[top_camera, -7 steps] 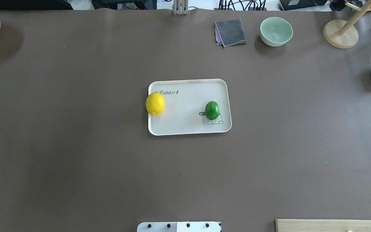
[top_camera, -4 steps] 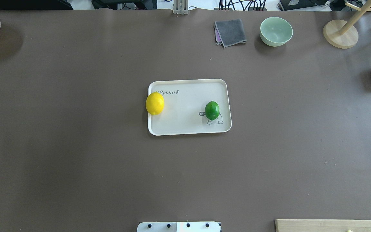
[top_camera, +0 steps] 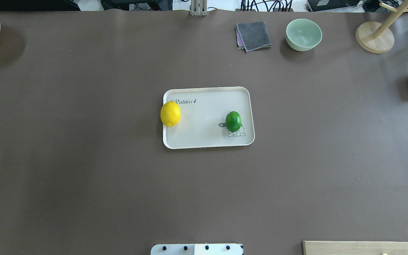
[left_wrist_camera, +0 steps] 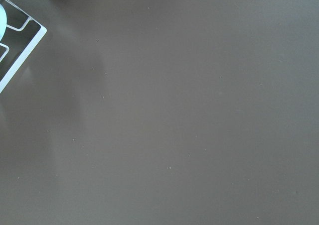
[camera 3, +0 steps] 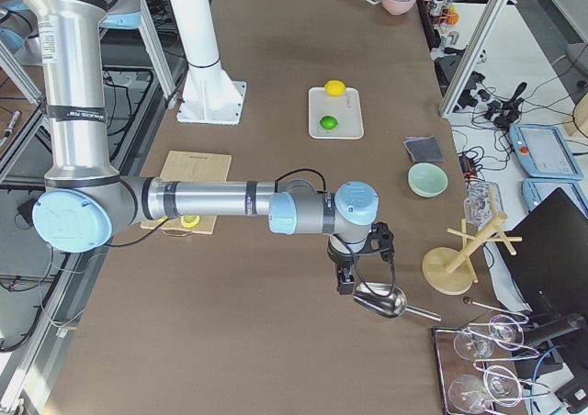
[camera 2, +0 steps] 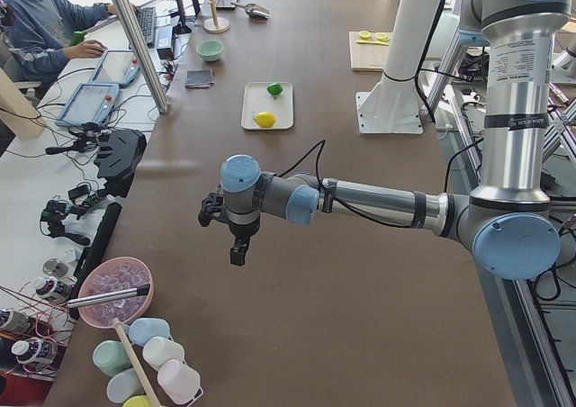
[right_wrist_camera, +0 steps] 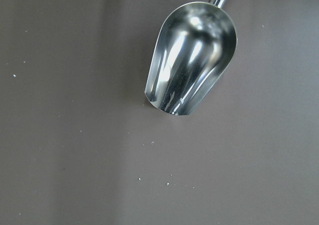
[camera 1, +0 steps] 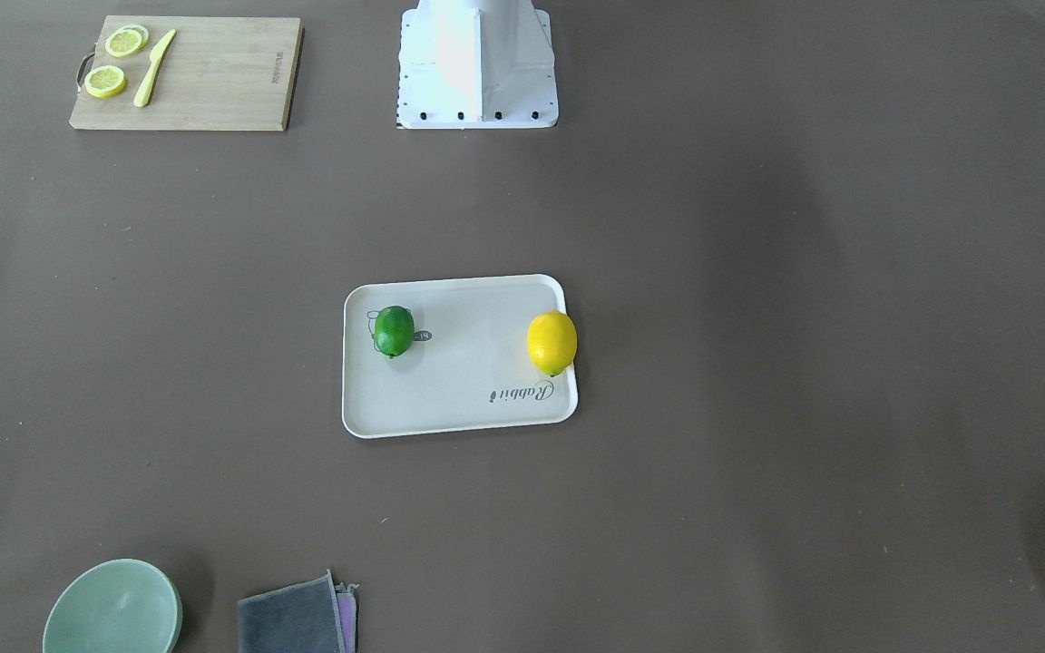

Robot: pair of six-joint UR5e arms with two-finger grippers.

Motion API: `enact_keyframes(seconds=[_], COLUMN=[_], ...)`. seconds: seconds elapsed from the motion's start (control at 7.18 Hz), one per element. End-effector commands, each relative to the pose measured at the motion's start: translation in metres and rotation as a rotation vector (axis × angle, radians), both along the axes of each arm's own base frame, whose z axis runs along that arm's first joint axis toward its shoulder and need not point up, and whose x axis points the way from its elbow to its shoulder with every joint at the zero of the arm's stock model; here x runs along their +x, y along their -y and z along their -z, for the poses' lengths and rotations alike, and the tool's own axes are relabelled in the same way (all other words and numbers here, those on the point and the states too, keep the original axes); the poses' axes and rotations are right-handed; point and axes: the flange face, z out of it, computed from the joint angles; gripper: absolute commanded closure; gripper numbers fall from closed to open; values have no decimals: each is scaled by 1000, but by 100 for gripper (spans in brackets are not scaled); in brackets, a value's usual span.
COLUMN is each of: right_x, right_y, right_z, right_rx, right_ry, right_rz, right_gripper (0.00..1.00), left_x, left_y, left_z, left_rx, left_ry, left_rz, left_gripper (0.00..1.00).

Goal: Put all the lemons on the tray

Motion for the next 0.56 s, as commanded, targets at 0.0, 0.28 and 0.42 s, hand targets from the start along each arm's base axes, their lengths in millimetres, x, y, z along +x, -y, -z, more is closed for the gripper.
enact_keyframes(seconds=[0.0, 0.28, 0.42], right_x=[0, -1, -1], right_y=[-8, -12, -11], right_z=[-7, -10, -10], right_rx=[5, 0, 0], right_ry=[9, 10, 9], right_rz=[12, 13, 13], right_gripper=[0, 0, 0], left_x=[-3, -4, -9], left_y=[-1, -1, 1], left_z=[-4, -11, -8], left_rx=[-8, -29, -23], left_ry=[1, 2, 1], left_rz=[6, 8, 20], left_gripper=[2, 2, 2])
